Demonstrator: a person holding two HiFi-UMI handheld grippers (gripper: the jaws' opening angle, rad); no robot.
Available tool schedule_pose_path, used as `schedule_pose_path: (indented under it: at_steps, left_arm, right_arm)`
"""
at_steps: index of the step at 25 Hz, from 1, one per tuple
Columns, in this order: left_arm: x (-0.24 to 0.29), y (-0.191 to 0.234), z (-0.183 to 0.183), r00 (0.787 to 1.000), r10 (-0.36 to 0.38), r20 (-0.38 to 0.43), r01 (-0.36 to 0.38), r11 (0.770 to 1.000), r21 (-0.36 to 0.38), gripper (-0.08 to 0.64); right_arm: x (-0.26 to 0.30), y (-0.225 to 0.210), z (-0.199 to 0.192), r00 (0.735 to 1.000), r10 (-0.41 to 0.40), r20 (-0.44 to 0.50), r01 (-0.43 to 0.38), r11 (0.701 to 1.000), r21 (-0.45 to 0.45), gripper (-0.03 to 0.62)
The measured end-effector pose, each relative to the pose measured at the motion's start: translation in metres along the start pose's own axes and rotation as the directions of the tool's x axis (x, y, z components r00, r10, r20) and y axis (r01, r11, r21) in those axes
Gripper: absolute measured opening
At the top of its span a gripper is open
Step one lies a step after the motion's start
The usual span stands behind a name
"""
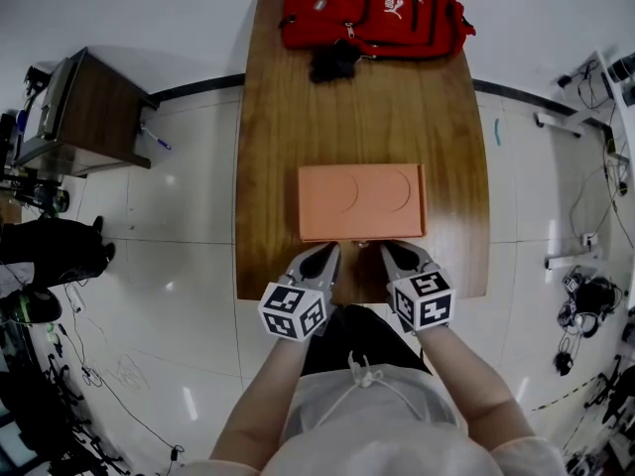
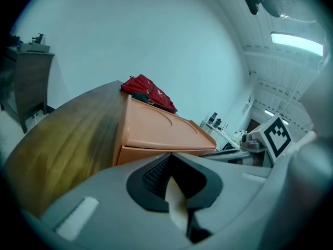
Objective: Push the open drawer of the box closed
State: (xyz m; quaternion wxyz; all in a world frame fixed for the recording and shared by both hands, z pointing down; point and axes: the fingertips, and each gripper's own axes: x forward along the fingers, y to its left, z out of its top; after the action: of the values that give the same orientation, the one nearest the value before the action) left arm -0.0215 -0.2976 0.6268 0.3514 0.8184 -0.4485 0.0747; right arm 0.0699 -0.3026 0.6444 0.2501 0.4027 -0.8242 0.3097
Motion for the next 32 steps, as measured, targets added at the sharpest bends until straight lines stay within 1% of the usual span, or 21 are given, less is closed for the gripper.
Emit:
schedule_pose_path:
  at_steps: [4, 8, 10, 12, 14, 16, 17, 19, 20, 24, 27, 28, 30, 32]
  left_arm:
    - [0.002, 0.003, 0.003, 1.000, 0.008, 0.008, -0.008, 1.000, -0.008, 0.006]
    - [-0.005, 0.006, 0.002, 0.999, 0.033, 0.024, -0.032, 0.999, -0.030, 0.006]
    - [-0.012, 0.002, 0.003, 0.999, 0.036, 0.041, -0.034, 0.999, -0.035, 0.006]
    - [-0.022, -0.008, 0.011, 0.997, 0.027, 0.074, -0.026, 1.000, -0.016, 0.006]
    - [-0.037, -0.026, 0.029, 0.991, 0.010, 0.130, -0.015, 0.999, 0.037, 0.006]
    - [-0.056, -0.049, 0.053, 0.978, -0.015, 0.206, -0.011, 0.992, 0.123, 0.006]
    - [-0.065, -0.062, 0.067, 0.969, -0.032, 0.244, -0.011, 0.985, 0.172, 0.006]
    - [-0.085, -0.087, 0.092, 0.948, -0.073, 0.309, -0.008, 0.967, 0.253, 0.006]
    - [-0.095, -0.099, 0.102, 0.938, -0.093, 0.334, -0.004, 0.960, 0.278, 0.006]
    - [-0.128, -0.130, 0.126, 0.903, -0.143, 0.405, 0.003, 0.945, 0.328, 0.006]
    - [-0.149, -0.140, 0.126, 0.896, -0.152, 0.417, -0.002, 0.938, 0.346, 0.006]
    - [-0.154, -0.142, 0.123, 0.896, -0.152, 0.416, -0.002, 0.938, 0.347, 0.006]
    - [-0.165, -0.145, 0.115, 0.897, -0.153, 0.416, 0.000, 0.939, 0.345, 0.006]
    - [-0.178, -0.149, 0.106, 0.894, -0.157, 0.420, 0.003, 0.939, 0.345, 0.006]
  right_arm:
    - [0.001, -0.004, 0.002, 1.000, -0.004, 0.000, 0.004, 1.000, -0.003, 0.003]
    - [-0.005, -0.009, -0.004, 1.000, -0.009, 0.009, 0.009, 0.999, 0.031, 0.003]
    - [-0.013, -0.008, -0.003, 1.000, -0.003, 0.029, 0.002, 0.999, 0.038, 0.003]
    - [-0.025, -0.002, 0.006, 0.997, 0.011, 0.076, -0.011, 1.000, 0.008, 0.003]
    - [-0.043, 0.009, 0.024, 0.988, 0.032, 0.149, -0.024, 0.998, -0.055, 0.003]
    - [-0.066, 0.025, 0.046, 0.971, 0.061, 0.231, -0.031, 0.991, -0.131, 0.003]
    - [-0.078, 0.033, 0.057, 0.960, 0.077, 0.271, -0.031, 0.985, -0.169, 0.003]
    - [-0.103, 0.050, 0.079, 0.931, 0.110, 0.348, -0.029, 0.973, -0.229, 0.003]
    - [-0.115, 0.059, 0.087, 0.915, 0.127, 0.383, -0.031, 0.968, -0.248, 0.003]
    - [-0.153, 0.090, 0.106, 0.860, 0.196, 0.471, -0.041, 0.947, -0.319, 0.003]
    - [-0.178, 0.113, 0.113, 0.807, 0.251, 0.535, -0.021, 0.917, -0.398, 0.003]
    - [-0.185, 0.119, 0.112, 0.797, 0.260, 0.545, -0.013, 0.910, -0.414, 0.003]
    - [-0.193, 0.126, 0.103, 0.797, 0.254, 0.548, -0.004, 0.909, -0.416, 0.003]
    - [-0.199, 0.131, 0.090, 0.805, 0.237, 0.543, -0.002, 0.917, -0.398, 0.003]
